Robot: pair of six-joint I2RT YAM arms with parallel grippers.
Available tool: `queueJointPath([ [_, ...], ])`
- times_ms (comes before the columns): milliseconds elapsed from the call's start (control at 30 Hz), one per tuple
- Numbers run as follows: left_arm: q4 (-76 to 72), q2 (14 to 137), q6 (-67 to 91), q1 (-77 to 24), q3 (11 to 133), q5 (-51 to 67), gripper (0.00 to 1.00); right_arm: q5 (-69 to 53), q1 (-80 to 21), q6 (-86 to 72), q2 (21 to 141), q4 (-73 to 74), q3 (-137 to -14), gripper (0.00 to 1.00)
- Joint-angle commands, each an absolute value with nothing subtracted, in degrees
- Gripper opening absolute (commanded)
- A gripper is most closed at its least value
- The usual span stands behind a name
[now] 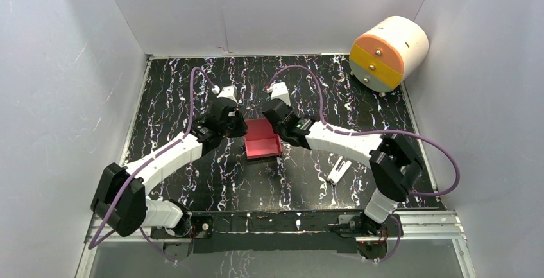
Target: Fold the paper box
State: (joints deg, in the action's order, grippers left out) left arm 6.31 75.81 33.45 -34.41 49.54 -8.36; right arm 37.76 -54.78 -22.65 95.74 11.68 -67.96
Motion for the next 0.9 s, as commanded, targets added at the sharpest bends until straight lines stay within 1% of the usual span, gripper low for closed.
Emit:
queueJointPath([
  [0,6.9,72.6,27.9,-35.3,51.5,-6.9,0.15,28.1,-53.5,-15.7,92.3,8.5,-66.7,0.21],
  [100,8.4,71.7,25.6,-35.3,51.7,-6.4,0.21,25.3,-52.7,-11.9,90.9,8.8,-66.1,0.32],
  [233,10.8,70.1,23.3,-35.0,51.8,-6.2,0.27,18.7,-51.2,-7.3,88.8,9.2,-65.2,0.45],
  [333,11.8,68.5,20.7,-34.6,51.5,-5.7,0.31,14.5,-49.8,-4.2,86.9,10.6,-65.0,0.50],
  [467,13.0,66.3,17.1,-32.9,50.6,-3.8,0.39,8.1,-46.9,-0.1,84.0,10.9,-63.1,0.60],
  [567,14.4,66.0,14.6,-30.0,50.8,1.7,0.45,-0.5,-43.4,5.0,81.9,9.6,-60.4,0.64],
  [733,15.4,66.6,10.7,-26.7,50.5,10.1,0.53,-15.4,-37.3,12.7,79.8,7.3,-56.6,0.66],
  [867,14.4,68.2,8.2,-26.2,50.1,13.5,0.57,-21.9,-34.6,16.9,80.7,3.1,-54.3,0.67],
])
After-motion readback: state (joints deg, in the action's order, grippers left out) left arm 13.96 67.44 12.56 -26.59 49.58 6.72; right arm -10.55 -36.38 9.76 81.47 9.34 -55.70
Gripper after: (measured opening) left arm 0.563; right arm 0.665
